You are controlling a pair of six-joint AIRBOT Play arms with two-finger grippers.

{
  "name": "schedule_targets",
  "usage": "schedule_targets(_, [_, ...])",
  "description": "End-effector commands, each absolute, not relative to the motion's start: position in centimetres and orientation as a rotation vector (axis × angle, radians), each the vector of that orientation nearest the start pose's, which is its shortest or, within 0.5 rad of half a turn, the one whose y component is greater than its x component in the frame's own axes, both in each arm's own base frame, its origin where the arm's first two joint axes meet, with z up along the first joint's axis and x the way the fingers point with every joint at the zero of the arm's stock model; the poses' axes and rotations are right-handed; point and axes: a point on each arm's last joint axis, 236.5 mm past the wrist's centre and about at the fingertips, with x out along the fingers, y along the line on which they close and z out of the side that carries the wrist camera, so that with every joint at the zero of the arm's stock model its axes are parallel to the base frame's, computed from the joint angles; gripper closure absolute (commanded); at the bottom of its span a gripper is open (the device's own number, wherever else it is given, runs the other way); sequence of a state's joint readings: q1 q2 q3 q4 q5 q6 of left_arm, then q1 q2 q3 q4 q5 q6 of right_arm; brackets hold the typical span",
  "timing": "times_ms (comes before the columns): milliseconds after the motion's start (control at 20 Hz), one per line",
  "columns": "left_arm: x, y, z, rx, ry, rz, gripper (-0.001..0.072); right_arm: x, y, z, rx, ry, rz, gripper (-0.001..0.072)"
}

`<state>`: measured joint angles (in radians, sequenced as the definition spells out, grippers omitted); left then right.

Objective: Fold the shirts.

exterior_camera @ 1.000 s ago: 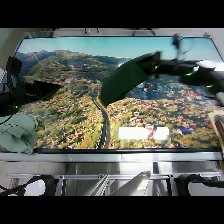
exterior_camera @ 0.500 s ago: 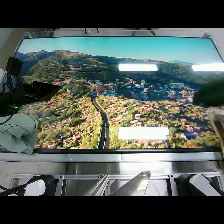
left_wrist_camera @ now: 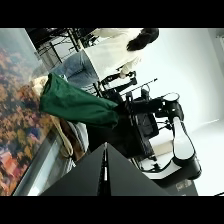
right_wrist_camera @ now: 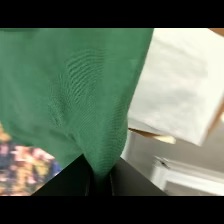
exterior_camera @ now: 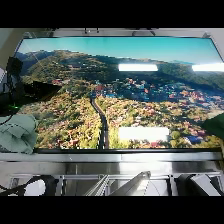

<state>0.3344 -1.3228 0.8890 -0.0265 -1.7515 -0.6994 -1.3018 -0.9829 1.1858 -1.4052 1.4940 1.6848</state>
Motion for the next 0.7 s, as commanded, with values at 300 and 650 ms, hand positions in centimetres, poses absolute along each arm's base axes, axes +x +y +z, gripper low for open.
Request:
schedule_targets(300, [32.2,-13.3,17.1,-0.996,0.710,-1.303,0.0706,5.1,-26.4,3.6,0.997,1.216,-1.208,0.0113])
schedule_targets(650, [33.0,-14.7,17.8,-0.939,0.701,-1.309,0.0708,19.2,-22.3,6.5,1.161,0.927,-0.709,0.0691])
